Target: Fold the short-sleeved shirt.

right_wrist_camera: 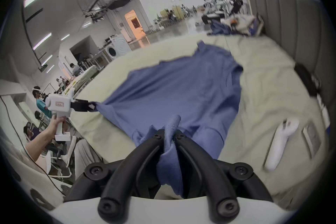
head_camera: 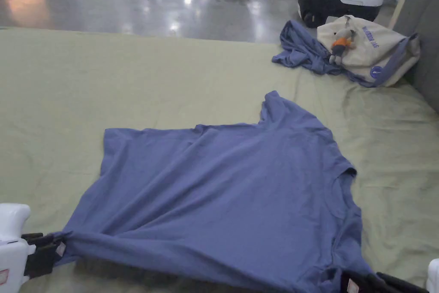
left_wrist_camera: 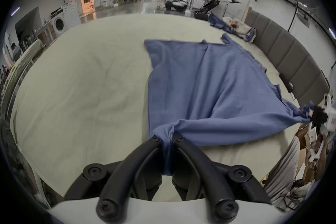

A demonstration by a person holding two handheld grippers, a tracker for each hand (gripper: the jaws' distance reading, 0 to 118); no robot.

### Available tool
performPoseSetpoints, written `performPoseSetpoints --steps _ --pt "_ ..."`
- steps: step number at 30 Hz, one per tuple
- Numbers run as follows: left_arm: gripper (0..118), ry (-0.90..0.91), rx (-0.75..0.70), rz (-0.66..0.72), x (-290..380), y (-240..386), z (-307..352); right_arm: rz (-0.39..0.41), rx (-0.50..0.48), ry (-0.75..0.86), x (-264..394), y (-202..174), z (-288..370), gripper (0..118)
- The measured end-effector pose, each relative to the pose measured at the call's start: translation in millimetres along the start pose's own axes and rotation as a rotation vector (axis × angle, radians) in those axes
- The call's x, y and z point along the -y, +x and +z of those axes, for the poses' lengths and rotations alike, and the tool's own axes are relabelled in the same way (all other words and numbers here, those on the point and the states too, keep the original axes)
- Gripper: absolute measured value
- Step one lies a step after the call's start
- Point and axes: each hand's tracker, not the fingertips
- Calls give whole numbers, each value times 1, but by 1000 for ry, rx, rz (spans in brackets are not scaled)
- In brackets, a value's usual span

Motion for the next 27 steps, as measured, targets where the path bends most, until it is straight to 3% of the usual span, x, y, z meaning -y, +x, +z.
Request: performPoseSetpoints --steps 5,9,15,16,17,18,19,21,24,27 --pt "8 -62 -42 -30 14 5 -10 -64 31 -79 46 1 -25 7" --pt "8 -107 -83 -137 24 24 -17 -30 81 -118 66 -1 -41 7" --pt "8 -112 -110 -136 33 22 -30 66 168 -108 76 -7 -47 7" --pt "15 -107 -113 -133 33 22 -30 85 176 -99 76 -9 -47 13" --pt "27 -97 -117 -123 34 22 -28 92 185 -103 76 -10 -46 27" --pt "52 -58 -113 -92 36 18 -23 86 186 -108 73 -11 -43 45" --pt "77 -12 -107 -78 39 16 -14 74 187 -100 71 -10 -37 73" --pt "78 143 -97 -24 50 18 21 2 128 -3 64 -13 -11 78" --pt "78 401 -130 32 71 30 91 52 175 192 43 -32 45 78" --pt "78 517 -138 69 87 43 143 68 198 357 27 -50 91 73"
